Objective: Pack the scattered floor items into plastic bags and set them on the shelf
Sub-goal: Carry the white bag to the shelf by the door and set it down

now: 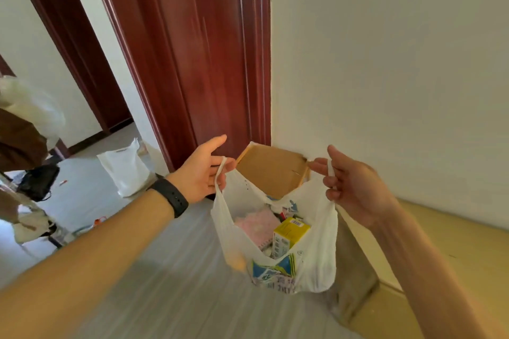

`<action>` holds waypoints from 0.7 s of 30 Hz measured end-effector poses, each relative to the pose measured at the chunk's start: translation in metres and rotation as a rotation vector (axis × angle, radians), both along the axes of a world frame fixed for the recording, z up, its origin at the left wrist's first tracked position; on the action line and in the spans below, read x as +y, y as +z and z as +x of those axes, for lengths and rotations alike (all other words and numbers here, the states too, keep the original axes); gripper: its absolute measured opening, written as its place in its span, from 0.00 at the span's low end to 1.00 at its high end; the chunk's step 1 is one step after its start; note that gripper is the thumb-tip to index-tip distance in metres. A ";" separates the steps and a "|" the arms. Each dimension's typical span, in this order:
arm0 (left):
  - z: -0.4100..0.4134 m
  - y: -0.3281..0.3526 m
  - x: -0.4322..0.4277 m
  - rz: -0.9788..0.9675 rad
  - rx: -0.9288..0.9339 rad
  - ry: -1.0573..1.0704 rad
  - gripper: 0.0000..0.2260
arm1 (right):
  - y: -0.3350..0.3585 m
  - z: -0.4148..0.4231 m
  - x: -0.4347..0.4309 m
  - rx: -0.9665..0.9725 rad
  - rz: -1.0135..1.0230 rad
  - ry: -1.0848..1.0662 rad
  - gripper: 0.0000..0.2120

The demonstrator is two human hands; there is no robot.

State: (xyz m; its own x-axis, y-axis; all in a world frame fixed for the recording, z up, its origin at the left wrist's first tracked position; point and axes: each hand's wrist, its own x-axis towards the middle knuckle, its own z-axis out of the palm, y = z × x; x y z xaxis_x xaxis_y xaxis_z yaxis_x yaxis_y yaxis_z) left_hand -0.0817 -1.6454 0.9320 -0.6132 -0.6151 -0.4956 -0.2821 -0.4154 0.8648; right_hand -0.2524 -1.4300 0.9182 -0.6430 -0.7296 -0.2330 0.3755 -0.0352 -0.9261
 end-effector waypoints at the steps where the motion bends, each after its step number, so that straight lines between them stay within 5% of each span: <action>1: -0.010 0.006 -0.024 -0.006 0.007 -0.031 0.29 | 0.004 -0.007 -0.017 0.002 -0.015 -0.045 0.20; 11: -0.124 0.060 -0.204 -0.141 0.025 -0.266 0.27 | 0.037 -0.060 -0.163 0.013 -0.088 -0.333 0.18; 21: -0.202 -0.009 -0.310 -0.096 0.002 -0.196 0.17 | -0.013 -0.133 -0.247 0.029 0.083 -0.328 0.16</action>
